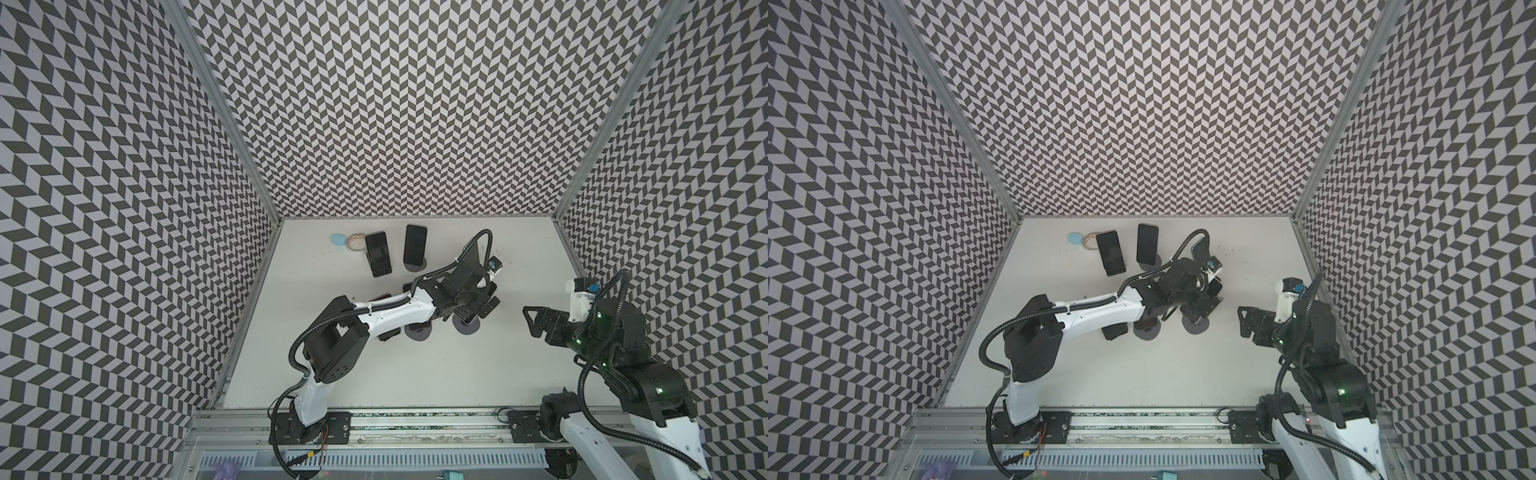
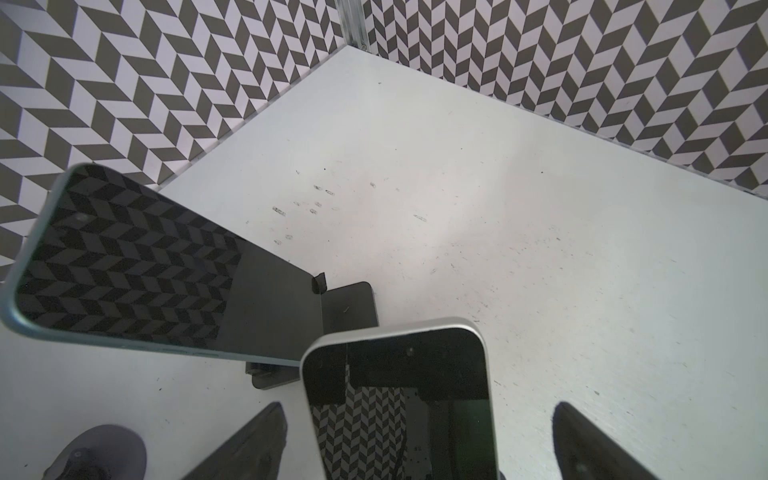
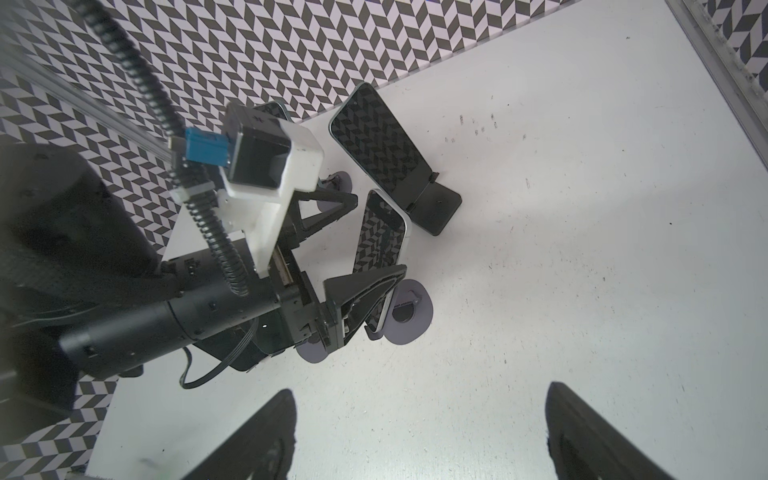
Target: Remove the phone from the phone stand
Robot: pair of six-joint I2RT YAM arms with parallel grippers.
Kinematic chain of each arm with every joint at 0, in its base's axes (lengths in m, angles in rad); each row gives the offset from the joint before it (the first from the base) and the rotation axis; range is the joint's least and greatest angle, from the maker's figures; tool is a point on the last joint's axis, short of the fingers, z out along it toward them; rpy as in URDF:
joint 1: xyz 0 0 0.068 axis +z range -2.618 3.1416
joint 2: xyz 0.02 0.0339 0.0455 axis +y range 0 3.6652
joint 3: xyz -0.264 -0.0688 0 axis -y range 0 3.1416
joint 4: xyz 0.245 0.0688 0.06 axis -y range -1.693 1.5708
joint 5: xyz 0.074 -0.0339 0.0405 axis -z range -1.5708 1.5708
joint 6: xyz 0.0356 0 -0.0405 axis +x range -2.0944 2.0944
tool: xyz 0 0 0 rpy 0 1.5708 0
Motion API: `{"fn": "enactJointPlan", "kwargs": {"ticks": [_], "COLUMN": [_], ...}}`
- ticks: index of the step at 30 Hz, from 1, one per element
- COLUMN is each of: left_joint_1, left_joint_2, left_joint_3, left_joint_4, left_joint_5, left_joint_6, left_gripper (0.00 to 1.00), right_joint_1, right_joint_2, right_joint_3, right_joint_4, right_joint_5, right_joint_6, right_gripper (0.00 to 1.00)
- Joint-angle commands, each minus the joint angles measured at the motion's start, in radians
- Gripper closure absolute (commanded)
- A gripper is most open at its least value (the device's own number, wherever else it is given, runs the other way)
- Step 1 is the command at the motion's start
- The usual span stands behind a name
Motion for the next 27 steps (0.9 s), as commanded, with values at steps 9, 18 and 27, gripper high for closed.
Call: {"fn": "enactJointPlan", "kwargs": {"ticks": [9,18,27], "left_joint_1": [-0.014,-0.013,-0.013], "left_joint_2": [0.034,0.043,0.047], "left_joint_3": [0.051,0.056,0.062], "left_joint_4": [-0.016,-0.016,-0.014], "left_joint_5": [-0.037,-0.052,-0.077], "left_joint_6": [0.014,0.01,-0.004], "left_gripper": [0.01,0.02,0.03], "right_joint_1": [0.004,0.004,0.004], "right_joint_2": [-0.015,-0.013,-0.013], "right_joint_3": [-0.011,-0.014,-0.017], "right_joint_4": [0.049,0.053,0.055], "right_joint_5": [0.01,0.013,0.01], "right_joint_6": [0.004,0.002,0.001], "right_gripper": [0.09,0.09,0.09]}}
